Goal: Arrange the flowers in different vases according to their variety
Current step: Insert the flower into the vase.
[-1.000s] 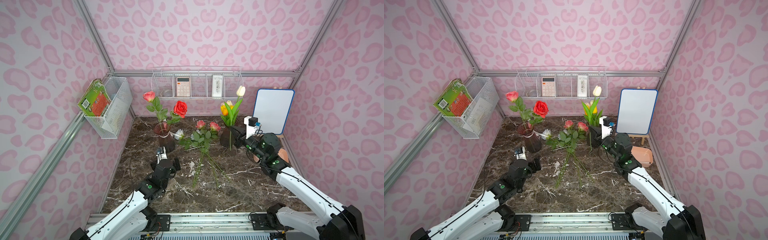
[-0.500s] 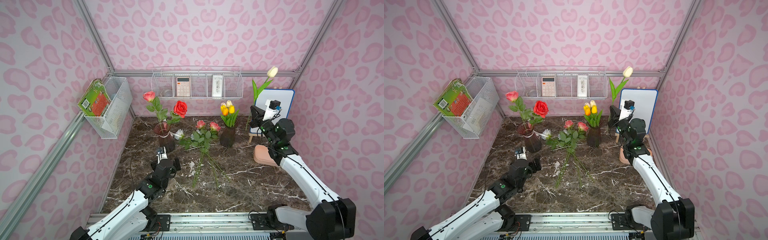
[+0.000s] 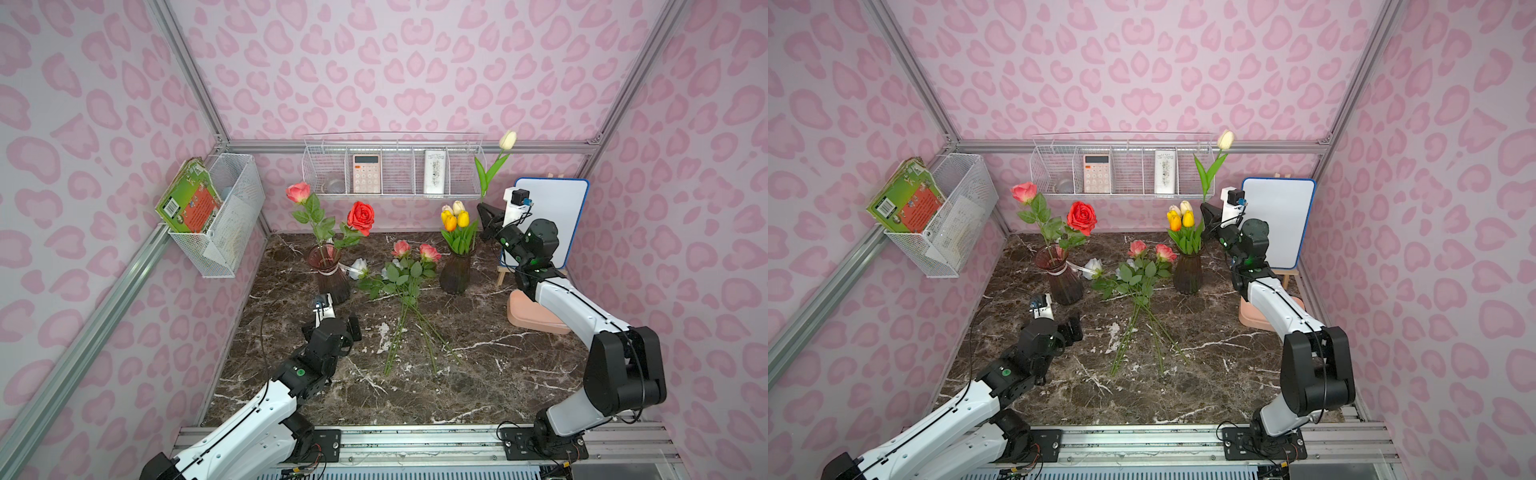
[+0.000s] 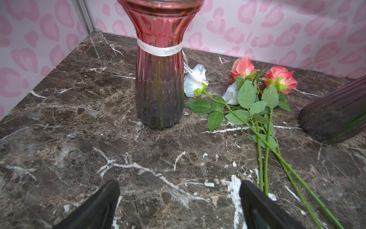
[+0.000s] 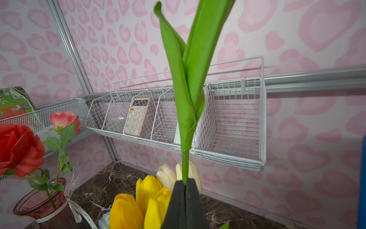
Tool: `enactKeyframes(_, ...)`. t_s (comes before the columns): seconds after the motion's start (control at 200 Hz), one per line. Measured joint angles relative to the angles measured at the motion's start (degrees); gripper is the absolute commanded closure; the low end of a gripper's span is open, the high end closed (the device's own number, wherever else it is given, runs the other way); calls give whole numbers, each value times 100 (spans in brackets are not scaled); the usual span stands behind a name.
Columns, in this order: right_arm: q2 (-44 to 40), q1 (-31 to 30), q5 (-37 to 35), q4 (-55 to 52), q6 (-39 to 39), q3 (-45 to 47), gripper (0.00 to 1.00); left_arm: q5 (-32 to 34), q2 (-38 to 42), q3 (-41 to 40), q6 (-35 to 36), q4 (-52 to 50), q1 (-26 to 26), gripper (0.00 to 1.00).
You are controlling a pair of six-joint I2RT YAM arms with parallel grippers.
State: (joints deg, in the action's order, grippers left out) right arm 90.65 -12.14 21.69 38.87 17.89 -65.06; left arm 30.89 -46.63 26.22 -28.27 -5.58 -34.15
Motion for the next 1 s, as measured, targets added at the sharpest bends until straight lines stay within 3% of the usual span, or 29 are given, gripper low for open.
enactKeyframes(0.215,-17,-221,133,295,-188,713,100,-9,-46,0,0,15,0,1)
enactKeyframes(0.355,-234,-378,-24,267,-422,1099,76,-44,-160,9,0,39,0,1)
enactKeyframes(0.425,-363,-457,-74,140,-555,1150,69,-59,-219,26,0,44,0,1)
enactKeyframes(0.685,-990,-555,-490,-804,-780,1152,51,-175,-420,87,2,98,0,1)
enactKeyframes(0.82,-1235,-564,-667,-1416,-809,1134,49,-225,-560,122,0,122,0,1)
enactKeyframes(1.0,-1287,-476,-970,-2428,-737,903,38,-328,-737,177,0,127,0,2)
